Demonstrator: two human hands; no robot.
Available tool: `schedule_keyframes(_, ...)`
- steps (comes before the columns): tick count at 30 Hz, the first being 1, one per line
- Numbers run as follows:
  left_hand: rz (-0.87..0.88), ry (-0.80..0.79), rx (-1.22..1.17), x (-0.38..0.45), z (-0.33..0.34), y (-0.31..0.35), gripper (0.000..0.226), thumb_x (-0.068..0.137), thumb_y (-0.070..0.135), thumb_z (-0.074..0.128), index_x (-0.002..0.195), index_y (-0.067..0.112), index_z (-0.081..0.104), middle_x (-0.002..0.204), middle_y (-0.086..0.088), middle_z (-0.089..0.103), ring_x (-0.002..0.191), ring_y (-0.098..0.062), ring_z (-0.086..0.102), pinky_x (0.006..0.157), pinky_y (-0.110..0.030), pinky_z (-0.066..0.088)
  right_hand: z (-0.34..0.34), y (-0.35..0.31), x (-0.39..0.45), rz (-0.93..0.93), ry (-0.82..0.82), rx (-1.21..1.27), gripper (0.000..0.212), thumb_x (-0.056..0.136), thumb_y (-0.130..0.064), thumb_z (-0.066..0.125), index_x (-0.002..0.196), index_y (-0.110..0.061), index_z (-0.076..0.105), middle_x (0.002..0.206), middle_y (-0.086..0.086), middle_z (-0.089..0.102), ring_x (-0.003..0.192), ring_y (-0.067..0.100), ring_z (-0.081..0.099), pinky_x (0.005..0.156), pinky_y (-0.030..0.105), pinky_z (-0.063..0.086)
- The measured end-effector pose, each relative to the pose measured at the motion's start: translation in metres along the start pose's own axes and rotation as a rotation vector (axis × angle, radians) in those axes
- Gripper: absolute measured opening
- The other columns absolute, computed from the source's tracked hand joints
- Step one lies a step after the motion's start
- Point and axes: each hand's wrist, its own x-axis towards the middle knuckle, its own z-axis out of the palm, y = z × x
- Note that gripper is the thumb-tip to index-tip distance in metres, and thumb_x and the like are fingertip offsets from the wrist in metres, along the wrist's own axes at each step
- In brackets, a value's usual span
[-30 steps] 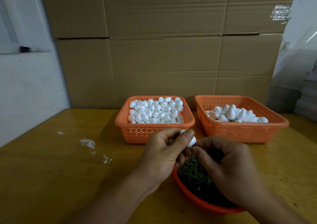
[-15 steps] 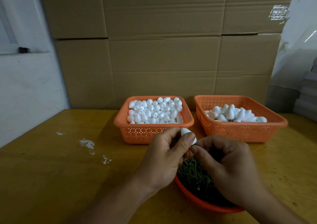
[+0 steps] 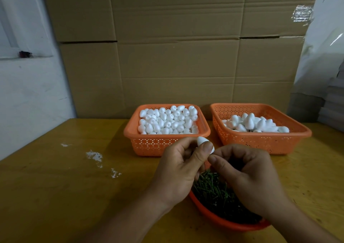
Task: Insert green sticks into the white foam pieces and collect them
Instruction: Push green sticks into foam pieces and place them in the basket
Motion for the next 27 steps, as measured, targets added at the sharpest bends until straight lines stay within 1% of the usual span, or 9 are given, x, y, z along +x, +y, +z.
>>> schedule_keyframes(3, -0.019, 0.024, 0.008, -0.001, -0.001, -0.003, 0.019, 0.093, 0.048, 0.06, 0.094, 0.031, 0.069, 0.063, 0.006, 0.057, 0.055, -0.007, 0.051, 0.051, -0.018, 0.041, -0.011, 0.003, 0.007, 0.047, 0.049, -0.112, 0.02, 0.077, -0.048, 0.065, 0.078, -0.031, 0.074, 0.07, -0.003, 0.072, 0.054, 0.007, 0.061, 0.048, 0.017, 0.047)
schedule_keyframes(6, -0.036, 0.049, 0.07, -0.001, -0.002, -0.007, 0.011, 0.092, 0.03, 0.059, 0.084, 0.028, 0.067, 0.062, 0.008, 0.058, 0.055, -0.006, 0.051, 0.052, -0.019, 0.042, -0.034, 0.015, 0.026, 0.064, 0.174, -0.383, 0.006, 0.083, -0.037, 0.072, 0.08, -0.032, 0.073, 0.066, -0.014, 0.07, 0.061, 0.001, 0.065, 0.05, 0.018, 0.048)
schedule_keyframes(8, -0.034, 0.045, 0.099, -0.001, -0.001, -0.009, 0.013, 0.092, 0.023, 0.059, 0.08, 0.025, 0.065, 0.061, 0.009, 0.058, 0.056, -0.004, 0.052, 0.054, -0.018, 0.043, -0.05, 0.026, 0.044, 0.095, 0.254, -0.539, 0.001, 0.087, -0.029, 0.075, 0.086, -0.028, 0.075, 0.07, -0.016, 0.068, 0.061, 0.003, 0.064, 0.055, 0.029, 0.053)
schedule_keyframes(10, -0.045, 0.033, 0.108, -0.001, 0.001, -0.009, 0.014, 0.09, 0.023, 0.058, 0.077, 0.025, 0.063, 0.06, 0.009, 0.057, 0.056, -0.004, 0.051, 0.055, -0.019, 0.042, -0.064, 0.041, 0.062, 0.176, 0.275, -0.631, 0.007, 0.091, -0.03, 0.072, 0.094, -0.025, 0.076, 0.08, -0.012, 0.069, 0.062, 0.01, 0.064, 0.058, 0.039, 0.057)
schedule_keyframes(12, -0.047, 0.02, 0.098, -0.002, 0.002, -0.008, 0.017, 0.087, 0.026, 0.057, 0.07, 0.027, 0.059, 0.059, 0.007, 0.054, 0.055, -0.008, 0.048, 0.054, -0.023, 0.04, -0.073, 0.056, 0.078, 0.247, 0.29, -0.739, 0.01, 0.093, -0.034, 0.07, 0.094, -0.025, 0.075, 0.077, -0.007, 0.069, 0.057, 0.016, 0.061, 0.054, 0.035, 0.053)
schedule_keyframes(15, -0.02, 0.012, 0.085, -0.003, 0.003, -0.007, 0.027, 0.082, 0.037, 0.05, 0.061, 0.02, 0.052, 0.059, -0.012, 0.047, 0.054, -0.022, 0.042, 0.051, -0.033, 0.034, -0.084, 0.076, 0.096, 0.33, 0.291, -0.88, 0.019, 0.093, -0.035, 0.067, 0.077, -0.025, 0.07, 0.059, -0.001, 0.061, 0.053, 0.021, 0.056, 0.05, 0.027, 0.041)
schedule_keyframes(17, -0.006, 0.013, 0.106, -0.002, 0.003, -0.007, 0.037, 0.083, 0.042, 0.048, 0.06, 0.013, 0.05, 0.06, -0.021, 0.045, 0.054, -0.022, 0.041, 0.052, -0.035, 0.034, -0.088, 0.086, 0.106, 0.378, 0.261, -0.96, 0.028, 0.094, -0.033, 0.065, 0.068, -0.023, 0.065, 0.057, 0.001, 0.059, 0.053, 0.021, 0.056, 0.049, 0.024, 0.037)
schedule_keyframes(23, 0.0, -0.005, 0.155, -0.003, 0.002, -0.011, 0.046, 0.093, 0.039, 0.051, 0.056, 0.013, 0.051, 0.052, 0.0, 0.046, 0.052, -0.013, 0.044, 0.053, -0.027, 0.036, -0.093, 0.102, 0.125, 0.567, 0.229, -0.994, 0.03, 0.086, -0.038, 0.069, 0.07, -0.014, 0.065, 0.062, 0.008, 0.064, 0.059, 0.025, 0.061, 0.053, 0.028, 0.043)
schedule_keyframes(27, 0.004, -0.017, 0.15, -0.003, 0.002, -0.01, 0.044, 0.092, 0.042, 0.051, 0.055, 0.019, 0.052, 0.05, 0.005, 0.045, 0.05, -0.009, 0.043, 0.053, -0.027, 0.036, -0.093, 0.102, 0.13, 0.632, 0.197, -1.01, 0.03, 0.085, -0.037, 0.073, 0.074, -0.011, 0.063, 0.068, 0.009, 0.065, 0.061, 0.025, 0.063, 0.056, 0.03, 0.048)
